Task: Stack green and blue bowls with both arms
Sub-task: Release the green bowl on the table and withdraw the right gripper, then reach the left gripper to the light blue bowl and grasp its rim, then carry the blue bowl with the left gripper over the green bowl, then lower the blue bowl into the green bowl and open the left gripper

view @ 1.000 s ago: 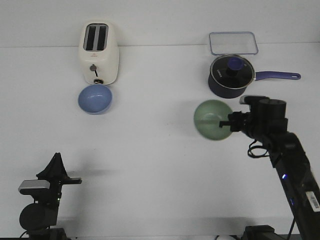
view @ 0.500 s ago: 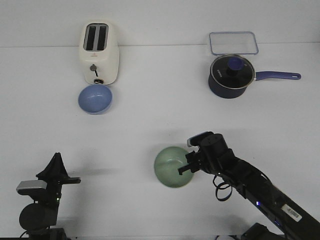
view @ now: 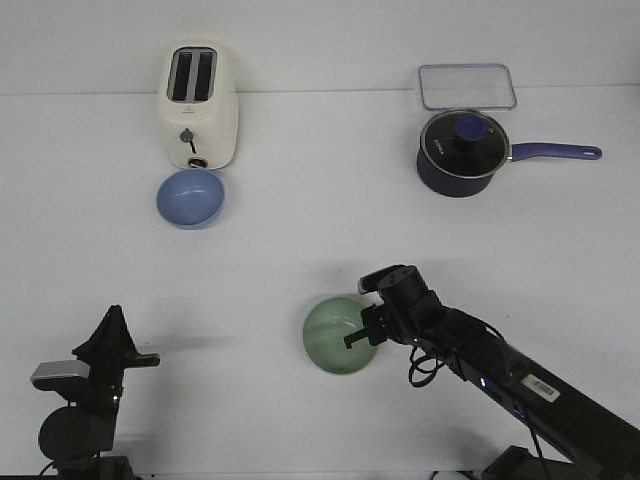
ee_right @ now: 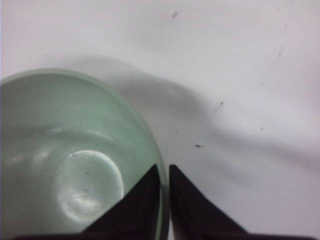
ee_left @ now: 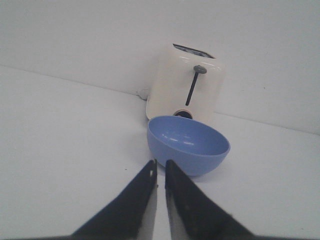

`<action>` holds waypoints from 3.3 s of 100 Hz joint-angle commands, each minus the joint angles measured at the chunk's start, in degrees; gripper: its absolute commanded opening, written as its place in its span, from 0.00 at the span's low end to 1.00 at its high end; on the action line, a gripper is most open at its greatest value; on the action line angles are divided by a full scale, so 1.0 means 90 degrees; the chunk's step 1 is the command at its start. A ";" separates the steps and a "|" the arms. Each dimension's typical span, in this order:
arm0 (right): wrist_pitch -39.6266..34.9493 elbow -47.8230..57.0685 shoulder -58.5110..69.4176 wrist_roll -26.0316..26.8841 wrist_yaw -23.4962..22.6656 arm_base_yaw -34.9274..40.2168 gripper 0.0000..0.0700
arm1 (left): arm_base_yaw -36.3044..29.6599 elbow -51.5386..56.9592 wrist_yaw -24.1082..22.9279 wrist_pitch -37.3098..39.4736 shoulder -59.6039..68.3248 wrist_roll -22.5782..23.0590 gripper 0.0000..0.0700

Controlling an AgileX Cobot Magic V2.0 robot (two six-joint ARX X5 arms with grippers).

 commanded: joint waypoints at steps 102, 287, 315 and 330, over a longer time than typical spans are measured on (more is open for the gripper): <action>0.0209 -0.1583 -0.3723 -0.0022 0.0296 -0.1855 0.43 | 0.0010 0.4602 0.0614 -0.1778 0.6263 -0.0670 0.53; 0.0466 -0.1926 -0.3827 0.0029 0.0471 -0.2076 0.39 | -0.4218 0.6574 0.2166 -0.2973 0.8942 -0.0342 0.02; 0.0466 -0.1926 -0.3827 0.0024 0.0474 -0.2076 0.39 | -0.4619 0.6577 0.2183 -0.2577 0.9624 -0.0342 0.36; 0.0478 -0.1926 -0.3827 0.0019 0.0478 -0.2076 0.39 | -0.4546 0.6613 0.2178 -0.2628 0.9496 -0.0316 0.55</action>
